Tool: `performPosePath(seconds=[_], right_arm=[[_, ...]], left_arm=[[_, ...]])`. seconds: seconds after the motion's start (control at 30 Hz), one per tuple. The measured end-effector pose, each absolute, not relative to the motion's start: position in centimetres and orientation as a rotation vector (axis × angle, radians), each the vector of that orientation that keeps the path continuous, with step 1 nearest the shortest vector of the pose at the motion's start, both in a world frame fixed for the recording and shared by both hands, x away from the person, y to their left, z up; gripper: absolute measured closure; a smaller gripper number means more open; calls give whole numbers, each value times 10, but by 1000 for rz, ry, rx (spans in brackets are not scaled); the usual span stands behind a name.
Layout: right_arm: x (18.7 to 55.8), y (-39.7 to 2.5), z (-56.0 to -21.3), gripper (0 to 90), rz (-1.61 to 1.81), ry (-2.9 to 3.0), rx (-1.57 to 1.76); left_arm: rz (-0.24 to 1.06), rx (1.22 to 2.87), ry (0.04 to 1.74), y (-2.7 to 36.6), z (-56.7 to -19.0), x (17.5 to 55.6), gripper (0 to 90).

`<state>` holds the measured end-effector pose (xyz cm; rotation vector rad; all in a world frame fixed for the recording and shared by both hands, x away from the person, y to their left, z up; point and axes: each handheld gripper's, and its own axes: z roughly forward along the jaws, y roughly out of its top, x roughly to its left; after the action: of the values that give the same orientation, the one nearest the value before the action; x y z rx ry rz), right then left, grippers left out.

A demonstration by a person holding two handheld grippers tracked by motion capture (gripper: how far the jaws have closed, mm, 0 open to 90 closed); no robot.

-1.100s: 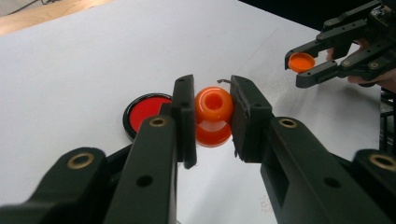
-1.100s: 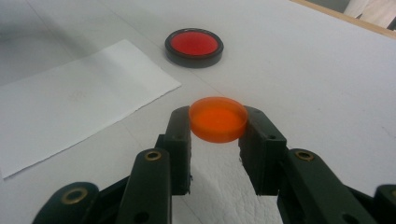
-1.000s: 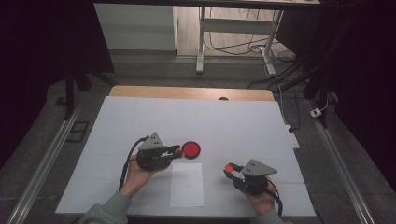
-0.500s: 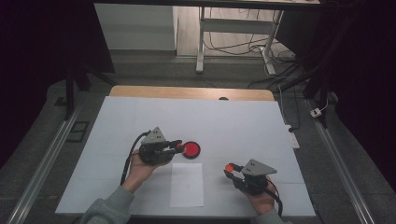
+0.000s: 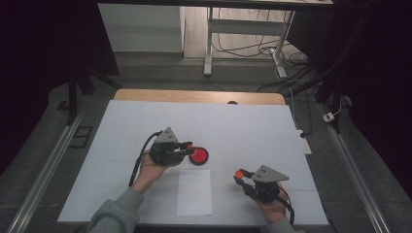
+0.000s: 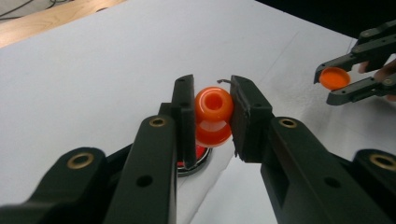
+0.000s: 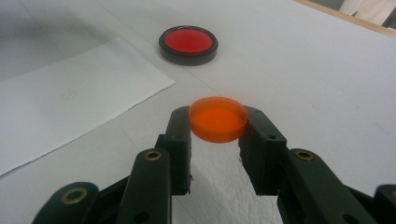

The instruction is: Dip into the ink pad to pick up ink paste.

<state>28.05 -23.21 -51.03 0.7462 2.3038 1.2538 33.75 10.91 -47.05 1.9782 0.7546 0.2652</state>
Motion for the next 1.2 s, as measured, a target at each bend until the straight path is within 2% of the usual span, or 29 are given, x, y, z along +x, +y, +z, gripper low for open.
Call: performPosePath(seconds=[0.3, 0.97, 1.2], right_arm=[[281, -234, -510, 647, 1262, 2287, 758], [281, -236, -511, 647, 1249, 2278, 776], [282, -234, -512, 647, 1238, 2291, 771]], left_arm=[[250, 2031, 763, 103, -483, 348, 720], [259, 2034, 766, 77, -504, 369, 720], [259, 2052, 795, 80, -508, 373, 720]])
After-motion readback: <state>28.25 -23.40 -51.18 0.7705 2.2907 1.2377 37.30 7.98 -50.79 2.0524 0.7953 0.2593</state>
